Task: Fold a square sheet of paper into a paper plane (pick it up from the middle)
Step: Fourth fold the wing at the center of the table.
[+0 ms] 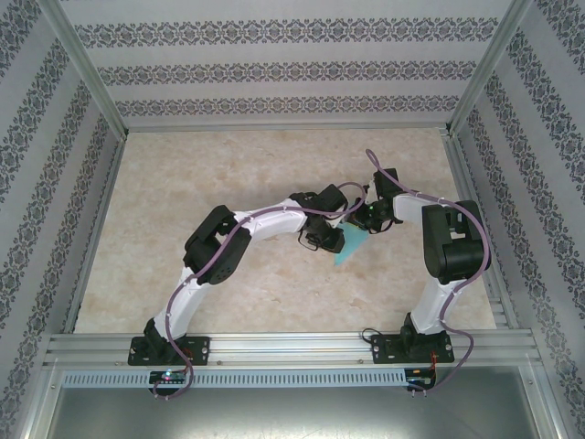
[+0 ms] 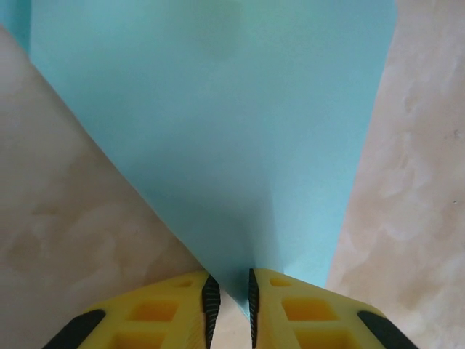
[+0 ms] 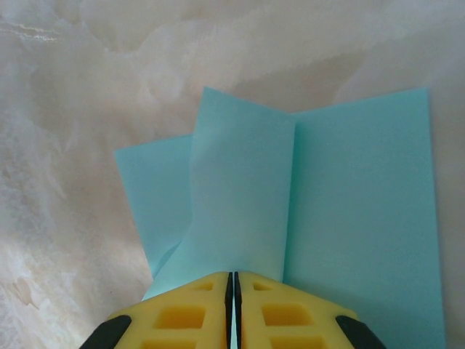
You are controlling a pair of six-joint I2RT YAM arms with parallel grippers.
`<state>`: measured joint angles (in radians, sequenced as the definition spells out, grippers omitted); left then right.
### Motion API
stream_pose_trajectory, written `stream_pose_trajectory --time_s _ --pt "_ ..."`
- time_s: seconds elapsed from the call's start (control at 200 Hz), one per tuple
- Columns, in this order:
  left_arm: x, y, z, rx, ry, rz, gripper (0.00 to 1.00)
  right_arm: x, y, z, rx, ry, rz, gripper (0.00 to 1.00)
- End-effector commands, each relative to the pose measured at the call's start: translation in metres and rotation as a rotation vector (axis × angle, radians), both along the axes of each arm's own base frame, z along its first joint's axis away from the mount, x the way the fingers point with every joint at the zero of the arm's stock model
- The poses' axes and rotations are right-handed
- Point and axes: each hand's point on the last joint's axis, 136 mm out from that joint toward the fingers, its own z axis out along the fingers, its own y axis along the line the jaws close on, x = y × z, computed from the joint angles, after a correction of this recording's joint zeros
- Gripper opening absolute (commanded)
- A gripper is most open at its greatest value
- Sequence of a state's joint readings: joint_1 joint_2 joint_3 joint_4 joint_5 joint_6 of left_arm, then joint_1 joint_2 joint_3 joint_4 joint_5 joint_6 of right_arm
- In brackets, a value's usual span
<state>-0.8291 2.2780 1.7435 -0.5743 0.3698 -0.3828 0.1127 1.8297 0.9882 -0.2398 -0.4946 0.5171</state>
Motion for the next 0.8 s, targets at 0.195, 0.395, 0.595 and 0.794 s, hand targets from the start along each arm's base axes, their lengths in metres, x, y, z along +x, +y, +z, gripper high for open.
stream_pose_trajectory --time_s 0.195,0.395,0.595,0.794 --pt "-0.019 0.052 -0.084 0.351 -0.045 -0.069 0.22 -0.001 0.008 0.016 0.082 -0.036 0.012 0.12" --pt "-0.023 0.062 -0.1 0.415 -0.06 -0.094 0.21 0.004 0.015 0.034 0.201 -0.065 -0.011 0.12" --pt "-0.024 0.068 -0.104 0.435 -0.077 -0.114 0.21 0.008 0.022 0.04 0.301 -0.065 -0.03 0.12" --pt "-0.026 0.072 -0.106 0.448 -0.084 -0.13 0.22 0.003 0.02 0.019 0.292 -0.02 -0.053 0.12"
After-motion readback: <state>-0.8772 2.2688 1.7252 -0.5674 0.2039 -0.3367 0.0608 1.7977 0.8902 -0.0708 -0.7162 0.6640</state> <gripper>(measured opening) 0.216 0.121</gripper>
